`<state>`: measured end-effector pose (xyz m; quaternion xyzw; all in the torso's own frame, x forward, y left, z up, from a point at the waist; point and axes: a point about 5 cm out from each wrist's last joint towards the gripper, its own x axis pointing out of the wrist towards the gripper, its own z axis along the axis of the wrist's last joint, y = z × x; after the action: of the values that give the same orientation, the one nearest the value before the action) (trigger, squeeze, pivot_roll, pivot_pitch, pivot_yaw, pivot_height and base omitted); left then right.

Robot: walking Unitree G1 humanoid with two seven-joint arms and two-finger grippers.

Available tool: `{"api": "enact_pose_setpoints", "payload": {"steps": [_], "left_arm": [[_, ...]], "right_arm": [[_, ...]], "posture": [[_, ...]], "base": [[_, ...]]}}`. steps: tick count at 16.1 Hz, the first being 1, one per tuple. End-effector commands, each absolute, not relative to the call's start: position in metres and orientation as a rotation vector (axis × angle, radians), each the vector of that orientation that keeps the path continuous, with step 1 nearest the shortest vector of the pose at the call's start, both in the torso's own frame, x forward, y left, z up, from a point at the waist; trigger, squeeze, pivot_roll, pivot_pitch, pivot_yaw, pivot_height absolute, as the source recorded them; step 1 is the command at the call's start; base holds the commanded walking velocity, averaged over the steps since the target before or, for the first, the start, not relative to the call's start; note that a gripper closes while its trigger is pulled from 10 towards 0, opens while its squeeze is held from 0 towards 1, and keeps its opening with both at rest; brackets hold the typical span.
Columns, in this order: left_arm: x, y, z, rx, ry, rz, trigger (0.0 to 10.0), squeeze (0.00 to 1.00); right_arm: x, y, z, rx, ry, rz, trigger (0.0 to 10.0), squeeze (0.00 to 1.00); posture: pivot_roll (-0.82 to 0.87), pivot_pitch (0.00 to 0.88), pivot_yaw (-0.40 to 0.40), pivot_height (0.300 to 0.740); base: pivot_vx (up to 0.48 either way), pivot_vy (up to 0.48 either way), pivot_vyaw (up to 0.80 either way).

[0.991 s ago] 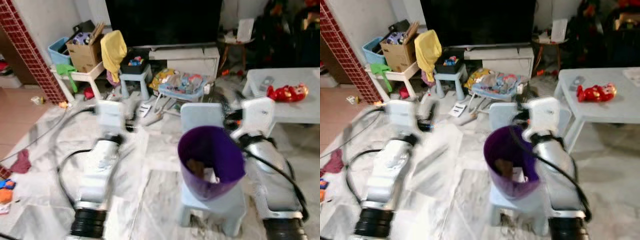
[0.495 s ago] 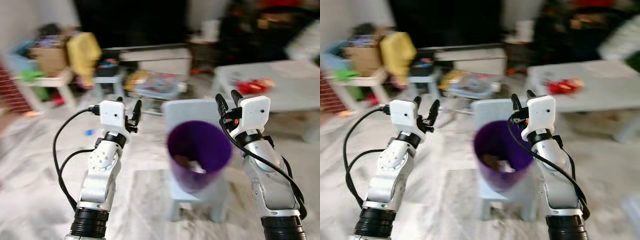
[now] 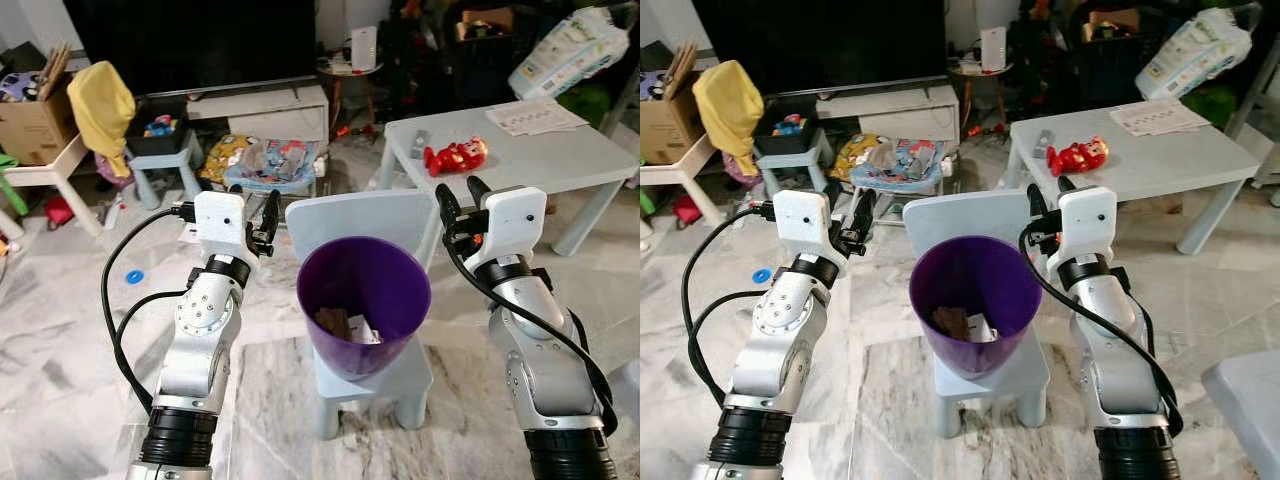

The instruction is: Picking trash to rubbish bin

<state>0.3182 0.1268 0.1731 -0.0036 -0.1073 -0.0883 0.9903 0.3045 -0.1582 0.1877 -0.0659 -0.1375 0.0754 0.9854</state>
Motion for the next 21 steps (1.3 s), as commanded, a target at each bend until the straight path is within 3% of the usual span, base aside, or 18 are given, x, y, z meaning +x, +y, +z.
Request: {"api": "enact_pose_setpoints", "payload": {"steps": [1, 21], "left_arm": [[0.3200, 0.1272, 0.1757, -0.010, -0.216, -0.178, 10.0, 0.00], [0.3170, 0.1250, 0.1705, -0.024, -0.185, -0.206, 10.0, 0.00]], "right_arm": [[0.3035, -0.1552, 0.1918, -0.128, -0.287, 0.162, 10.0, 0.00], [0.3027, -0.1537, 0.1887, -0.129, -0.278, 0.165, 10.0, 0.00]], "posture": [[-0.10, 0.001, 0.046, 0.740], [-0.09, 0.008, 0.051, 0.740]], "base": [[0.000, 0.000, -0.80], [0.000, 0.000, -0.80]]}}
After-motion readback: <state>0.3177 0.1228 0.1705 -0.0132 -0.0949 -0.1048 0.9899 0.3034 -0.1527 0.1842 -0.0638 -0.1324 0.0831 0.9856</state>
